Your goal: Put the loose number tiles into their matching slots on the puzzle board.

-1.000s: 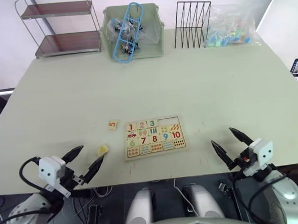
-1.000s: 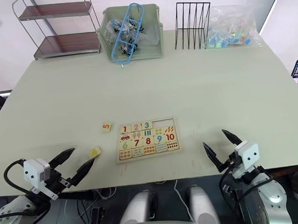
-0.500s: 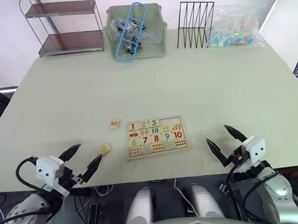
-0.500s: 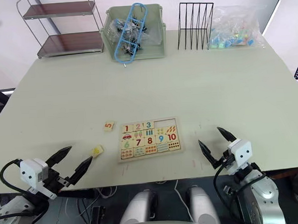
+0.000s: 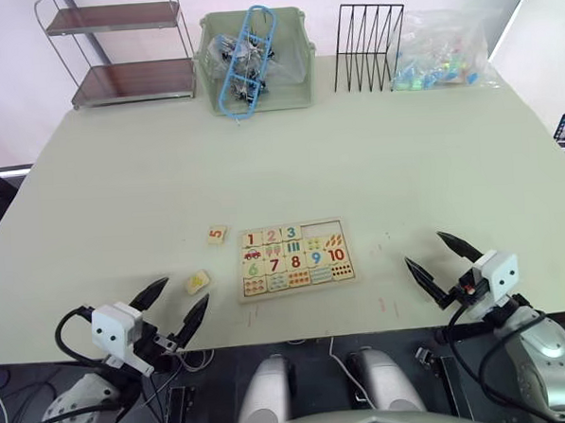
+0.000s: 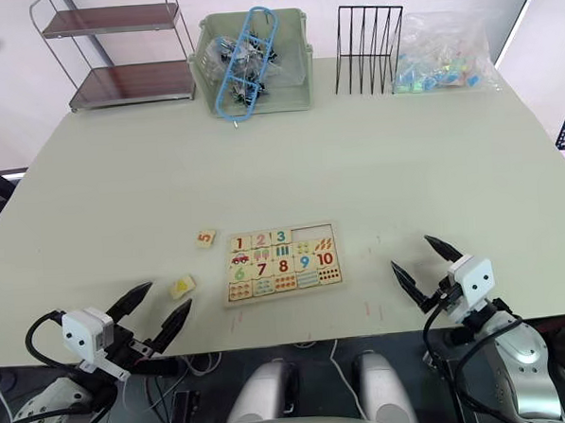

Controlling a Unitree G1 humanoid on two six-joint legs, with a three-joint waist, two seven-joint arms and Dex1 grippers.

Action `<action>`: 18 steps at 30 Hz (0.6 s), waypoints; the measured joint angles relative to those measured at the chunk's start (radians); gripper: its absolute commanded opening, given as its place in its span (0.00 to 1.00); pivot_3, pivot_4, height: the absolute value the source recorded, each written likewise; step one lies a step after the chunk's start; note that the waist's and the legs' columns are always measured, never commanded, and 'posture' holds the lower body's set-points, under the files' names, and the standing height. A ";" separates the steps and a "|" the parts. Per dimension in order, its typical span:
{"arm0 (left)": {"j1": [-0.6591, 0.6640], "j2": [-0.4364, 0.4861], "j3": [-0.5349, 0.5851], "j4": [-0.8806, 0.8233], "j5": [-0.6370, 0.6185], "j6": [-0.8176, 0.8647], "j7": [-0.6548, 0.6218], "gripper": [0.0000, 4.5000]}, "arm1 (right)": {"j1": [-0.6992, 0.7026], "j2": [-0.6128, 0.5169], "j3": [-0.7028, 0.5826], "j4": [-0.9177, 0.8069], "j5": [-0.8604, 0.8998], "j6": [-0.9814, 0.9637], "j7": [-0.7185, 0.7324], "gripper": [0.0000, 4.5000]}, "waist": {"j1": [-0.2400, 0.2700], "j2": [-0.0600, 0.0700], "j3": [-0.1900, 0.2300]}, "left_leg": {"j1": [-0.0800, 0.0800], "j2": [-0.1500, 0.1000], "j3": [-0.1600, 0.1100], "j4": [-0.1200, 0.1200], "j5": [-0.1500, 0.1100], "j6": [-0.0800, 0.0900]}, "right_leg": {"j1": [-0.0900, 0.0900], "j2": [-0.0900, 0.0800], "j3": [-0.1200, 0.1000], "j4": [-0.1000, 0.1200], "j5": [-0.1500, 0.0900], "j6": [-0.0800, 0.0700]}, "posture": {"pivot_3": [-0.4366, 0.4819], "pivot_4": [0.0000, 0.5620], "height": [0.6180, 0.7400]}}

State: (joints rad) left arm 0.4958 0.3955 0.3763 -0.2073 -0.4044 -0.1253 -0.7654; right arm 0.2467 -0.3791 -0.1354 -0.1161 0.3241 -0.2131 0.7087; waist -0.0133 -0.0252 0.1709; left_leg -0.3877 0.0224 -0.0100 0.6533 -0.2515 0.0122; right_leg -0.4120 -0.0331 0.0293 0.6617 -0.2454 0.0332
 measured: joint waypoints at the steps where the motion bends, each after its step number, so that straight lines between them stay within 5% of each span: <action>1: 0.000 0.000 0.002 0.001 0.000 -0.003 0.001 1.00 | 0.000 -0.001 0.000 0.003 0.000 -0.001 0.003 0.98 | 0.000 0.000 0.000 | 0.000 0.000 0.000 0.000 0.000 0.000 | 0.000 0.000 0.000 0.000 0.000 0.000 | 0.48 0.27 1.00; 12: -0.013 0.004 0.011 0.029 -0.011 -0.021 -0.007 1.00 | 0.000 -0.019 -0.003 0.007 0.011 -0.009 0.020 0.98 | 0.000 0.000 0.000 | 0.000 0.000 0.001 0.000 0.000 0.000 | 0.000 0.000 0.000 0.000 0.000 0.000 | 0.48 0.27 1.00; 18: -0.030 0.088 0.018 0.077 -0.020 -0.062 -0.099 1.00 | -0.001 -0.023 -0.003 0.002 0.055 -0.009 0.053 0.98 | 0.000 0.000 0.000 | 0.000 0.000 0.001 0.000 0.000 0.000 | 0.000 0.001 0.000 0.000 0.000 0.000 | 0.48 0.27 1.00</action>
State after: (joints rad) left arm 0.4659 0.4838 0.3945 -0.1307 -0.4241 -0.1871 -0.8647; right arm 0.2458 -0.4020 -0.1384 -0.1143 0.3795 -0.2224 0.7619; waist -0.0132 -0.0252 0.1708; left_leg -0.3873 0.0225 -0.0094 0.6533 -0.2515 0.0122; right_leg -0.4119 -0.0326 0.0297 0.6618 -0.2454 0.0332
